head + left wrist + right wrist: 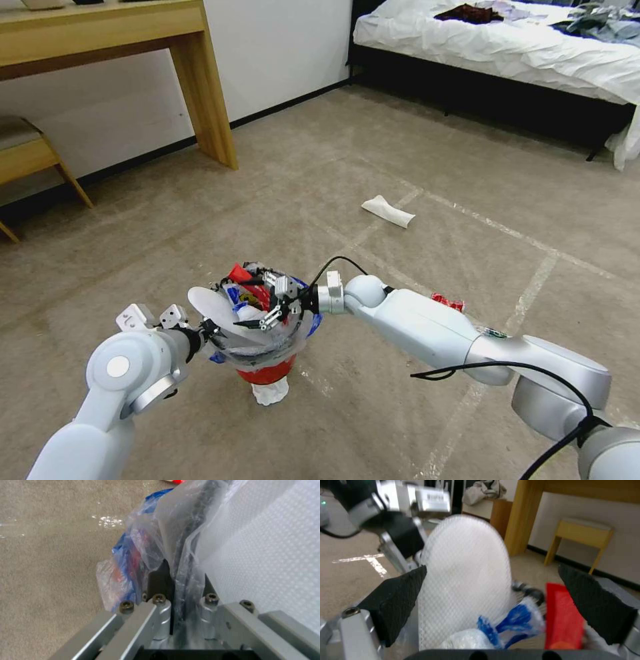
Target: Pick up the trash bin and place the garbage on the floor into it.
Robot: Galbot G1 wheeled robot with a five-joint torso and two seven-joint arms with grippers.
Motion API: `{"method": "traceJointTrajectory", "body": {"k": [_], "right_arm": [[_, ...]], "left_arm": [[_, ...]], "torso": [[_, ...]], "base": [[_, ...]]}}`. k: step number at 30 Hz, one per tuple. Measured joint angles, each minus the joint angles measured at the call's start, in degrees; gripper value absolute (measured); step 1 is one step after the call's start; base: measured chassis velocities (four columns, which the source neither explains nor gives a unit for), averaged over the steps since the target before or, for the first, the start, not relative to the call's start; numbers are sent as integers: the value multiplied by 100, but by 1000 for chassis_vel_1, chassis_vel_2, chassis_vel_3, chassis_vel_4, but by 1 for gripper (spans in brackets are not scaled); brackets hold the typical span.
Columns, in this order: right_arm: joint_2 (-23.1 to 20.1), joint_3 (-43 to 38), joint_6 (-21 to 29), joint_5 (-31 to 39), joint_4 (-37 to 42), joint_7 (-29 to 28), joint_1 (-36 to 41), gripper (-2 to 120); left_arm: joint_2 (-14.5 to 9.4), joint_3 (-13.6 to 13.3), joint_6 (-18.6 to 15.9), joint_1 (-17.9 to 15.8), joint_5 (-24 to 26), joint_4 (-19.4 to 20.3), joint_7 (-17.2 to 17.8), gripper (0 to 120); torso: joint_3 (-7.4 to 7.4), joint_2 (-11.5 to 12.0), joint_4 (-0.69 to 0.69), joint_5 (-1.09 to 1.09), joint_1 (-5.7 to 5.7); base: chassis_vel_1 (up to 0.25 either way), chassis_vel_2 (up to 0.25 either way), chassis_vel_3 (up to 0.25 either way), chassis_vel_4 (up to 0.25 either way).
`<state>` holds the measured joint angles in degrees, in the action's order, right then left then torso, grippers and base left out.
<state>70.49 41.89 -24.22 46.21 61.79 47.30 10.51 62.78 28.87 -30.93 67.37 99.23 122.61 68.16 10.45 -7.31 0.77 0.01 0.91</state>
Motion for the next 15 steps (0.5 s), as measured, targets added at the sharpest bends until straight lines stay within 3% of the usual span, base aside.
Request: {"method": "traceJointTrajectory", "body": {"k": [15], "right_arm": [[-388,-710,-22,388,455,216,22,100]], "left_arm": [[-5,15,-5,10,-11,-100,1,4]], "torso": [[0,0,1,0,0]], "base": [[0,0,0,0]]}}
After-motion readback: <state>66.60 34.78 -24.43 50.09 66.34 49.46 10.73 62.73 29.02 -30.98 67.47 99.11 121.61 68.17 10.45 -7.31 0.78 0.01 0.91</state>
